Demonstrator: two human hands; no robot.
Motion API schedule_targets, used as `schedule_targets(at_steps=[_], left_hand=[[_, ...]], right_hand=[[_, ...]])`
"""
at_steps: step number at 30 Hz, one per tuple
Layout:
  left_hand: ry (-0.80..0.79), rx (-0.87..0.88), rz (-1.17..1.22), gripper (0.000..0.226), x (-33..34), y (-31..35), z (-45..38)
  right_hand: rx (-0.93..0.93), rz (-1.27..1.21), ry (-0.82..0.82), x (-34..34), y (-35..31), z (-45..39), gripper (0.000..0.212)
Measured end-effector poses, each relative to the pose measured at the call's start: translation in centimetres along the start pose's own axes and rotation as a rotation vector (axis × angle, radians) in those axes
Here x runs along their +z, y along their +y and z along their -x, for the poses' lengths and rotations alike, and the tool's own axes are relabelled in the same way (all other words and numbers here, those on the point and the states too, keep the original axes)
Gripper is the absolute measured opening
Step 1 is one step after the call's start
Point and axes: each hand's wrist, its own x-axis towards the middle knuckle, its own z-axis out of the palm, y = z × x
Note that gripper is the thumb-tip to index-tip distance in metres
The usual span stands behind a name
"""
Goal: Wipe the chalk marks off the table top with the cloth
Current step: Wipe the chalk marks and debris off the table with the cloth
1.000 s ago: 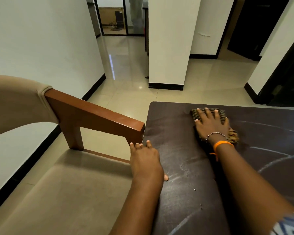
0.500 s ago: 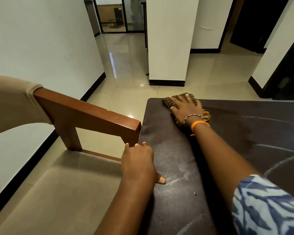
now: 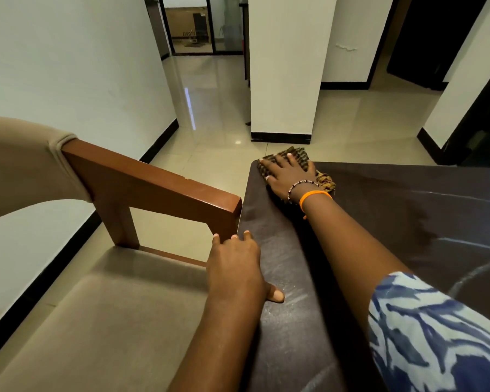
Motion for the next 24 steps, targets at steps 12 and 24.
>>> schedule_targets(at_steps=[12,24], left_hand=[[0.148,-0.068,0.199,0.104,1.6,-0.6,5.0],[0.089,-0.043,0.116,0.112,2.8,-1.2,6.3]], right_hand=[[-0.239,-0.011,-0.001,0.1,-0.8,13.5,0.049],[0.477,-0.105,0.103,-0.4,4.7,16.6,0.052]])
